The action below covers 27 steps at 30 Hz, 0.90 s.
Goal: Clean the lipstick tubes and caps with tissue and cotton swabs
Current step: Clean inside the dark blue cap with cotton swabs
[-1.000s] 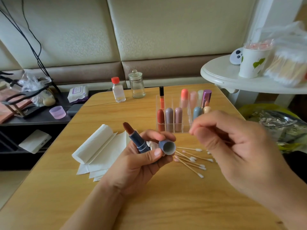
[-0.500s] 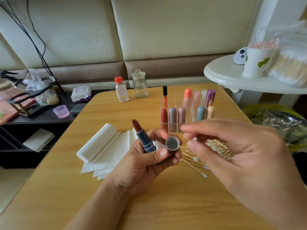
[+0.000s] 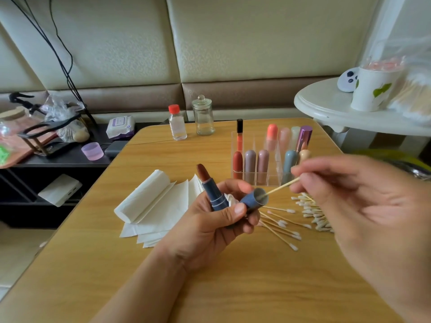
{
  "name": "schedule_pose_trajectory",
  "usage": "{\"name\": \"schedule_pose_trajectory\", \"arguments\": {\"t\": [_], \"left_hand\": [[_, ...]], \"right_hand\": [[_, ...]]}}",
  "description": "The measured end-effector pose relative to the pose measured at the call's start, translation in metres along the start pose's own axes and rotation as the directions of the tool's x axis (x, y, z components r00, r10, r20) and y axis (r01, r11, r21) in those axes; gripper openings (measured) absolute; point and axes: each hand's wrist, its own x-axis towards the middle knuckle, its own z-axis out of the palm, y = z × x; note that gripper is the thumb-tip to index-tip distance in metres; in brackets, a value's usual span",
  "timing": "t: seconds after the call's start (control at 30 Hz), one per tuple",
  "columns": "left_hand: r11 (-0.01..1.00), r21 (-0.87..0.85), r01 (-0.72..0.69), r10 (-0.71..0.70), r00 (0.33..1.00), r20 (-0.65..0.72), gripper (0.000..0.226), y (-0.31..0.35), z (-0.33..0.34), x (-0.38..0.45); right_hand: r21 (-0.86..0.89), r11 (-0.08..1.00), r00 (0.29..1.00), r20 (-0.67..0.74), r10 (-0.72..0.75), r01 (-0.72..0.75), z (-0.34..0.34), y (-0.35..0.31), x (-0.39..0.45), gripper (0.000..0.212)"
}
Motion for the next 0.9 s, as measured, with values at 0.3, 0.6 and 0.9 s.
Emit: {"name": "schedule_pose_trajectory", "arguments": {"t": [0.3,0.6,0.9], "left_hand": [[0.959,0.281,0.033,0.025,0.980,-0.198,0.020,-0.003,0.002,0.002],[0.828,0.561,0.022,0.101,0.977,-0.187,0.020,-0.004,-0.001,0.001],[0.823,0.567,0.030,0.093,0.978,-0.187,0.019,-0.002,0.000,0.000]], "right_hand": [[-0.483,0.853,0.941,0.338,-0.030,0.200,0.003,0.024,-0.009,0.019],[-0.434,0.884,0.889,0.456,0.048,0.175,-0.001,0.023,-0.007,0.013],[-0.386,0.918,0.877,0.468,0.109,0.092,-0.005,0.020,-0.015,0.021]]}}
